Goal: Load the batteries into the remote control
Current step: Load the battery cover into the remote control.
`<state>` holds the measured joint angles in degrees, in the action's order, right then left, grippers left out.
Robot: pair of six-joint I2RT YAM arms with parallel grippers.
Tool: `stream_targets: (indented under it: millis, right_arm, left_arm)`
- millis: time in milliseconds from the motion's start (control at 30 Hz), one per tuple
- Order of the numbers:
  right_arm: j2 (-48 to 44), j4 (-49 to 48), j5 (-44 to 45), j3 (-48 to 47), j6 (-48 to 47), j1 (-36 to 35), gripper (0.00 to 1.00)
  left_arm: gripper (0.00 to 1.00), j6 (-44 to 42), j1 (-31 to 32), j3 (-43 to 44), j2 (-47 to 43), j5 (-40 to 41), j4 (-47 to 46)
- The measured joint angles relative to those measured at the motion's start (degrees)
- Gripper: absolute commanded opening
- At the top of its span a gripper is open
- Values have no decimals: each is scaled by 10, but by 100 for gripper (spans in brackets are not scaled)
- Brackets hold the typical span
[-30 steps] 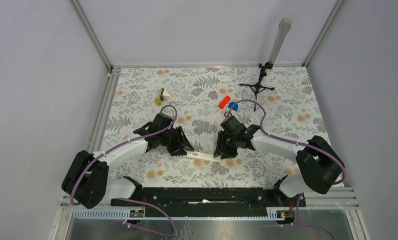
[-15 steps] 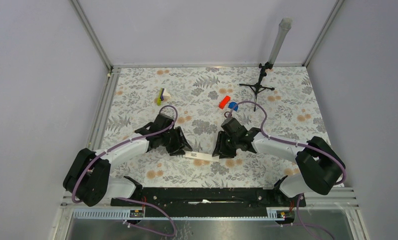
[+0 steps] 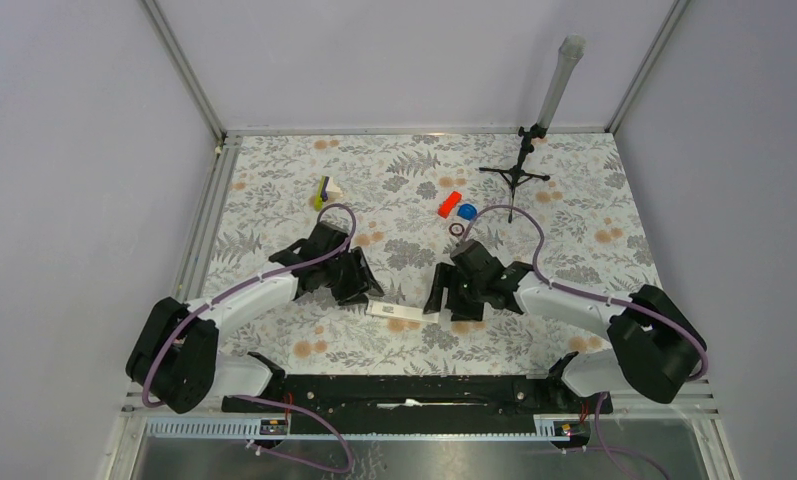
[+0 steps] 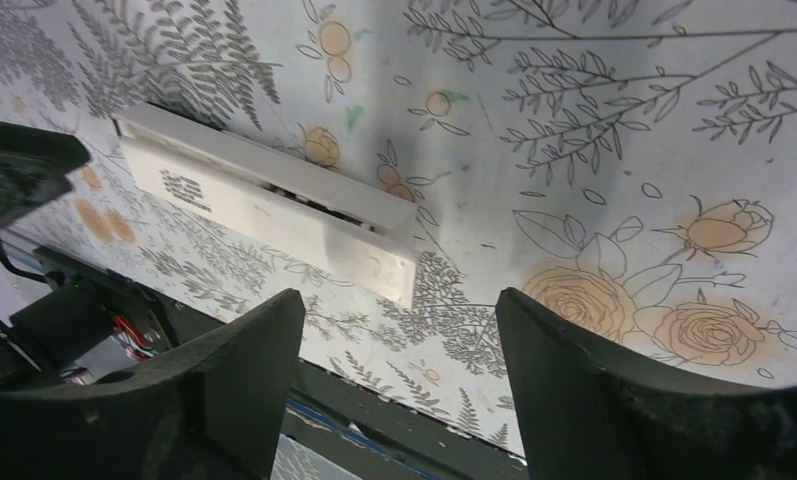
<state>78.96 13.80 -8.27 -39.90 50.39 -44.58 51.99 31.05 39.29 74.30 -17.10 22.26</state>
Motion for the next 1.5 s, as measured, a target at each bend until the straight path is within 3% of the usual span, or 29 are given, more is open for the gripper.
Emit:
stream_targets:
  millis: [233,500,700,767,1200,1500]
  right_arm:
    - [-11,-53,-16,57,7,0,82]
    - [-27,-148,-24,100,33,0,76]
    - [-30,-190,-24,125,52,5,66]
    - [-29,-195,-26,126,56,7,63]
    - [-15,-264,-66,149,65,14,56]
    - [-10,-293,-78,163,65,22,39]
  left_arm:
    - [53,-21,0,9,-6,15,26]
    - [83,-45,0,9,-9,39,47]
    - [89,-55,0,9,-7,43,43]
    - [95,-57,0,8,-1,38,35]
    - [96,-58,0,-14,28,3,-8]
    - [95,-56,0,-25,47,-22,-36]
